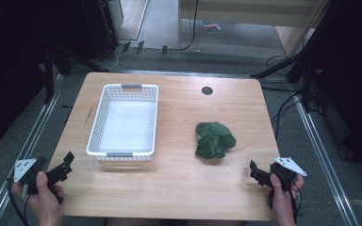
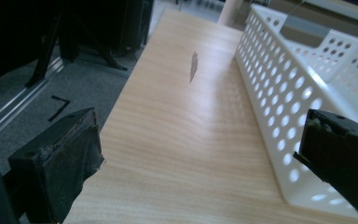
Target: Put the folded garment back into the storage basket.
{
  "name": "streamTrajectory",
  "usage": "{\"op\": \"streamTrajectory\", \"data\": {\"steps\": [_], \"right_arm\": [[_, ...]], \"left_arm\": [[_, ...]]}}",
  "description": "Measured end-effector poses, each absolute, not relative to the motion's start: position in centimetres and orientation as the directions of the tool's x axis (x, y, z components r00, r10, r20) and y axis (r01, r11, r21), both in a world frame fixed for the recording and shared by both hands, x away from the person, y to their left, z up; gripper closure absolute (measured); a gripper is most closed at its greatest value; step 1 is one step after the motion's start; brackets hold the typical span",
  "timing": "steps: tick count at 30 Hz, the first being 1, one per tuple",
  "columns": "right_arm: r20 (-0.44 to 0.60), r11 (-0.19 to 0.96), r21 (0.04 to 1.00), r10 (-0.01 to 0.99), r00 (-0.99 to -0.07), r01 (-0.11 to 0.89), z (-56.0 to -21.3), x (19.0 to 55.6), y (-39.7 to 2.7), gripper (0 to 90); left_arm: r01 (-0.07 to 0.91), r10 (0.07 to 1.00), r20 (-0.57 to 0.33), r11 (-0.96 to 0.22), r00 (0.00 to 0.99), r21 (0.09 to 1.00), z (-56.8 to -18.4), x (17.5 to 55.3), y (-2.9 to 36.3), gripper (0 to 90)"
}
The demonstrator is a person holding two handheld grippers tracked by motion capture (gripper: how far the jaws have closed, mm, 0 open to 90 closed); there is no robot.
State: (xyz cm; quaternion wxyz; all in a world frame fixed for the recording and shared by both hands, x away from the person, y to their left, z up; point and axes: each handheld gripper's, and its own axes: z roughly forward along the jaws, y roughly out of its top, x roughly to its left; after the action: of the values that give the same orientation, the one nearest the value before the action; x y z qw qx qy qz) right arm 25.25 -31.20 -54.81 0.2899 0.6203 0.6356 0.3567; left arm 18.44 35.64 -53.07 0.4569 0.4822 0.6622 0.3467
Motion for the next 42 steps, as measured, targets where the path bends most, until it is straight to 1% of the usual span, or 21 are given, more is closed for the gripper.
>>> {"op": "streamTrajectory", "data": {"steps": [3,5,10,15,19,27,33,36,42], "right_arm": [[0.074,-0.023,0.813,0.995,-0.064,0.581,-54.8,25.2,-31.2,0.9],[0.071,-0.02,0.813,0.995,-0.064,0.582,-54.8,25.2,-31.1,0.9],[0.068,-0.017,0.813,0.995,-0.066,0.582,-54.8,25.2,-31.1,0.9],[0.066,-0.014,0.813,0.995,-0.068,0.583,-54.8,25.2,-31.1,0.9],[0.069,-0.02,0.813,0.996,-0.062,0.582,-54.8,25.2,-31.1,0.9],[0.074,-0.025,0.813,0.995,-0.061,0.581,-54.8,25.2,-31.2,0.9],[0.087,-0.038,0.811,0.995,-0.056,0.584,-54.8,25.2,-31.3,0.9],[0.087,-0.038,0.812,0.995,-0.056,0.583,-54.8,25.2,-31.3,0.9],[0.091,-0.04,0.81,0.994,-0.058,0.585,-54.8,25.2,-31.3,0.9]], "left_arm": [[0.305,0.963,-0.244,0.268,-0.113,0.914,-52.0,18.3,35.2,0.0],[0.302,0.963,-0.251,0.268,-0.094,0.915,-51.0,18.2,34.9,0.0],[0.298,0.964,-0.258,0.266,-0.067,0.917,-49.9,18.2,34.3,0.0],[0.283,0.958,-0.278,0.285,-0.065,0.916,-49.0,18.2,34.1,0.0],[0.294,0.962,-0.27,0.269,-0.039,0.917,-47.9,18.4,33.0,0.0],[0.315,0.967,-0.255,0.237,0.017,0.919,-46.9,19.2,30.9,0.0],[0.329,0.967,-0.248,0.214,0.065,0.92,-45.7,20.3,29.1,0.0],[0.335,0.963,-0.254,0.211,0.091,0.918,-45.4,20.9,28.1,0.0],[0.35,0.963,-0.236,0.18,0.127,0.919,-45.0,21.6,26.6,0.0]]}}
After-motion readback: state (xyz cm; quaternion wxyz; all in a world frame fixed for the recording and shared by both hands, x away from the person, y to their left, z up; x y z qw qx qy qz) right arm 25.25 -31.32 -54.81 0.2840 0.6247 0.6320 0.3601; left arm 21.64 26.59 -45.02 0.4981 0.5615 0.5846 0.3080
